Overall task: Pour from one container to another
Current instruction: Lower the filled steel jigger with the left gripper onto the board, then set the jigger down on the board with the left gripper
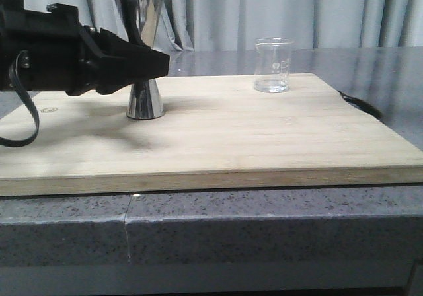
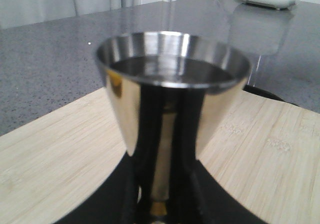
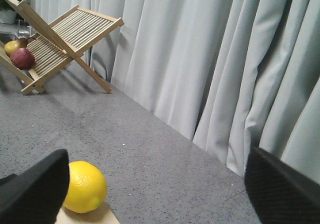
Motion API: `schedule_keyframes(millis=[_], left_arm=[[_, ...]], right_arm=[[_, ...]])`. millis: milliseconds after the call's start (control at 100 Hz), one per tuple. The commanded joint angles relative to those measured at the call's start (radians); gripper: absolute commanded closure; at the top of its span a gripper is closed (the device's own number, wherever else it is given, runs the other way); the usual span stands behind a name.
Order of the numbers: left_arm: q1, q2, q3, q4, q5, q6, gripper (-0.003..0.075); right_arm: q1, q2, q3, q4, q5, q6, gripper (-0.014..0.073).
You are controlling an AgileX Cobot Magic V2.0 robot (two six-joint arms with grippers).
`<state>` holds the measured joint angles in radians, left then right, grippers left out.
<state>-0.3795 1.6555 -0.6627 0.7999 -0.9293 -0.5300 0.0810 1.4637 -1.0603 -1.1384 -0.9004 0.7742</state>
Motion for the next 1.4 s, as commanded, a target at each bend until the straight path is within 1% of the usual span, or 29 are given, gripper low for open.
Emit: schedule_keyframes(millis=[0,90,690,1390], left_arm=[[0.002,-0.026,-0.024,-0.041,-0.115,0.015,0.0739],[0.002,-0.025,-0.024,-0.041,-0.119,0.037,0.0739],[0.002,-0.025,-0.024,-0.064,-0.126,0.057,0.0739],[0.002,-0.024,-0.024,-0.064,-0.132,0.059,0.0740]], right_arm=[[-0.004,-0.040,-0.033,0.040,-0.037,0.001,-0.0048],[-0.004,-0.040,-0.033,0.040,-0.037,0.001,-0.0048],[-0.004,-0.040,-0.033,0.040,-0.035,0.001,-0.0048],[-0.004,-0.040,-0.033,0.040,-0.035,0.003,-0.0048]])
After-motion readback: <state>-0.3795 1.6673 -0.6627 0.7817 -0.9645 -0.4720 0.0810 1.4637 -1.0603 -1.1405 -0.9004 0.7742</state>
